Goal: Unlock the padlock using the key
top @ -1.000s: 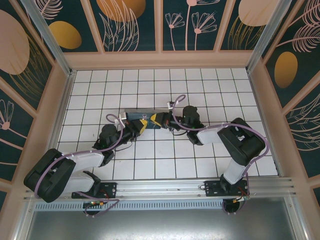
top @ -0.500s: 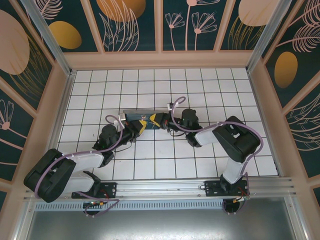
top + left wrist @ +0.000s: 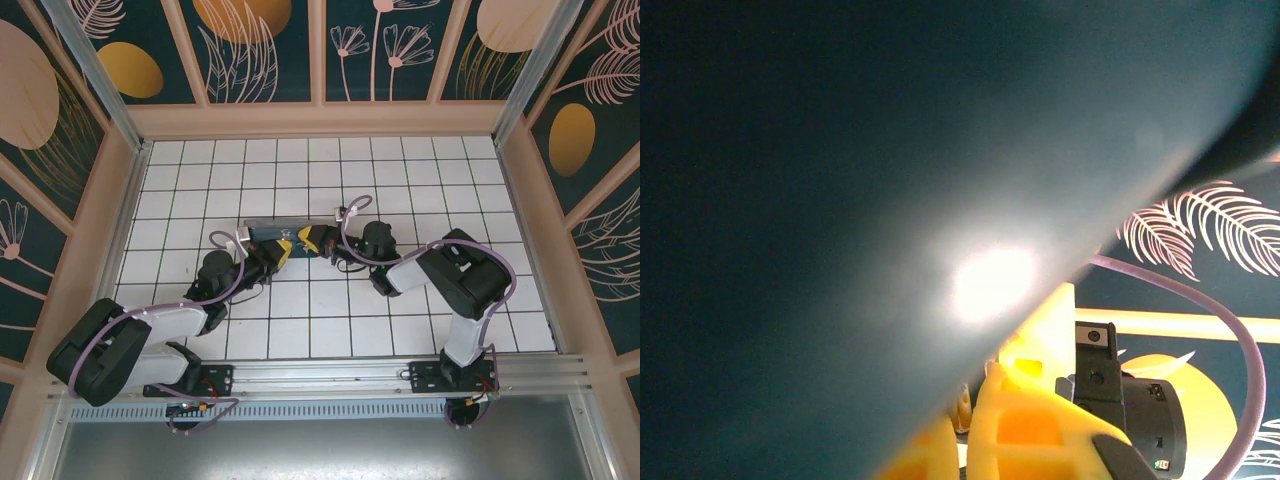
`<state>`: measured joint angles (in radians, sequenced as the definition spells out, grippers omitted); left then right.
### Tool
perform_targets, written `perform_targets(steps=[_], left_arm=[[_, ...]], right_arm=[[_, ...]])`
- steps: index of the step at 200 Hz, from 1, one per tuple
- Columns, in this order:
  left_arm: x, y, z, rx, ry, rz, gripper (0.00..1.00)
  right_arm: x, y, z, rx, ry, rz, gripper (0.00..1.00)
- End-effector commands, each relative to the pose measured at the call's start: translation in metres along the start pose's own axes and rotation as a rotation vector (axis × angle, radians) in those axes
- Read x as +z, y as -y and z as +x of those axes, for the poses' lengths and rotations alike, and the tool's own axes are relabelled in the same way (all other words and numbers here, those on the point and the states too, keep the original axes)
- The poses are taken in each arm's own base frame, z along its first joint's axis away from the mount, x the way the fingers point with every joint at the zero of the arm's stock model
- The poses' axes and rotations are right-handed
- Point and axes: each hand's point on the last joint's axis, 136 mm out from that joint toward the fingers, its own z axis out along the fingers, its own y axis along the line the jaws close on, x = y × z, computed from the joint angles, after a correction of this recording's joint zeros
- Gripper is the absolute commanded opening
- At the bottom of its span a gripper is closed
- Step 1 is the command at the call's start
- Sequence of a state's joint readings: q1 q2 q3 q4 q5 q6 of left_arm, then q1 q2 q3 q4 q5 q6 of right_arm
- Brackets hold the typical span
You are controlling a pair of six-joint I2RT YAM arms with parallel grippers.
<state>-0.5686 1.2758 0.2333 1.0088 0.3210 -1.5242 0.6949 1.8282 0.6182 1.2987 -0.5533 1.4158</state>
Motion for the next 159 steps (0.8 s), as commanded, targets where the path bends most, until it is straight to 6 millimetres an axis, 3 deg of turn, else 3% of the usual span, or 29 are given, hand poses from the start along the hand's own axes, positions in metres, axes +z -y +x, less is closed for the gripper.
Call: perform_targets(steps=[1, 87, 159], left_arm=[[-0.012, 0.072, 0.036, 0.104, -0.165, 0.261, 0.0], [-0.012, 0.068, 0.033, 0.092, -0.144, 0.244, 0.0], [-0.01, 0.064, 0.032, 0.091, -0.138, 0.227, 0.0]], right_arm=[[-0.006, 0.057, 0.002, 0.088, 0.041, 0.178, 0.0], [-0.014, 0.088, 0.01, 0.055, 0.042, 0.317, 0.0], [-0.006, 0.089, 0.015, 0.045, 0.013, 0.33, 0.0]])
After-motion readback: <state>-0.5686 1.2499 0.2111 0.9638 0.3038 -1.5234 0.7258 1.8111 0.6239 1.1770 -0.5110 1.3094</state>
